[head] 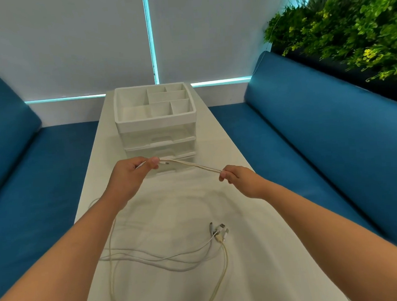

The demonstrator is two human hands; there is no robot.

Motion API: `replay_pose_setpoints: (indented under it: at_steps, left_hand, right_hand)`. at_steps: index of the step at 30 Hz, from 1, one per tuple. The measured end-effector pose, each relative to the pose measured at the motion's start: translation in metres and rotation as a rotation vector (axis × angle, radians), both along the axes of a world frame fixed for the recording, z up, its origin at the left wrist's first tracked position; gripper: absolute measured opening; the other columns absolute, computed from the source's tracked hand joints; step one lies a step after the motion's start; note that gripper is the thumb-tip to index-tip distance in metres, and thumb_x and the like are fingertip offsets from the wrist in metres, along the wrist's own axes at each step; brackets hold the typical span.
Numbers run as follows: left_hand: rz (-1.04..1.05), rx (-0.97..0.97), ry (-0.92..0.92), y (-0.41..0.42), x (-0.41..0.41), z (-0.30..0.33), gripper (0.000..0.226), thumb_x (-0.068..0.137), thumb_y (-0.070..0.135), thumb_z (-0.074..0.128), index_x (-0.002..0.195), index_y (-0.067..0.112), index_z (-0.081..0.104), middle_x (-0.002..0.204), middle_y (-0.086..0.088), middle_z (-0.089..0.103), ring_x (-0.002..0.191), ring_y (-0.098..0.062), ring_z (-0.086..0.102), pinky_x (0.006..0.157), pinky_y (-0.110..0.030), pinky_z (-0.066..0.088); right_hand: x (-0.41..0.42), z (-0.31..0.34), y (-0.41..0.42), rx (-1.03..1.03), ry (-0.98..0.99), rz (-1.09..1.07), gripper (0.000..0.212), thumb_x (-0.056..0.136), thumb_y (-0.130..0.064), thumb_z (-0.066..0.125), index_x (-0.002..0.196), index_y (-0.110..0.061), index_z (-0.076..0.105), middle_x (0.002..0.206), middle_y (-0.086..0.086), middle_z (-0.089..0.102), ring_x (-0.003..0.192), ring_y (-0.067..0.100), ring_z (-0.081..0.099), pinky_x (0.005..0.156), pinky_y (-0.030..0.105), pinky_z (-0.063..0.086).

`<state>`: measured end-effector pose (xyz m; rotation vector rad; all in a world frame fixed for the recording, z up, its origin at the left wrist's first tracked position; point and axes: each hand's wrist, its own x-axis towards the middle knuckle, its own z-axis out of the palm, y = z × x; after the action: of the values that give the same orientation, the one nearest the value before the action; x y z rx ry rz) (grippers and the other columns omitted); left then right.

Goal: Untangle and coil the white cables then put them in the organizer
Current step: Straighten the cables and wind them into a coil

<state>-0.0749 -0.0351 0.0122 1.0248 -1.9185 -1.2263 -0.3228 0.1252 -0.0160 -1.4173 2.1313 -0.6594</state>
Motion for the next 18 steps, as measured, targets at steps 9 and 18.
replay_pose_setpoints:
  at_steps: [9, 18]
  left_hand:
    - [0.032, -0.017, 0.031, -0.001, 0.007, 0.003, 0.026, 0.090, 0.038, 0.066, 0.080, 0.016, 0.075, 0.063, 0.020, 0.065, 0.060, 0.010, 0.052, 0.066, -0.019, 0.038]
    - [0.031, -0.028, 0.053, 0.004, 0.008, 0.012, 0.025, 0.090, 0.039, 0.066, 0.080, 0.018, 0.075, 0.077, 0.014, 0.069, 0.069, 0.011, 0.056, 0.070, -0.016, 0.040]
  right_hand:
    - [0.003, -0.008, -0.005, -0.106, 0.057, -0.105, 0.032, 0.102, -0.040, 0.037, 0.090, -0.019, 0.056, 0.066, -0.007, 0.049, 0.060, 0.011, 0.042, 0.058, 0.029, 0.035]
    - [0.014, -0.009, -0.012, -0.182, 0.124, -0.212, 0.038, 0.103, -0.043, 0.031, 0.095, -0.014, 0.054, 0.072, -0.002, 0.054, 0.062, 0.015, 0.046, 0.056, 0.030, 0.035]
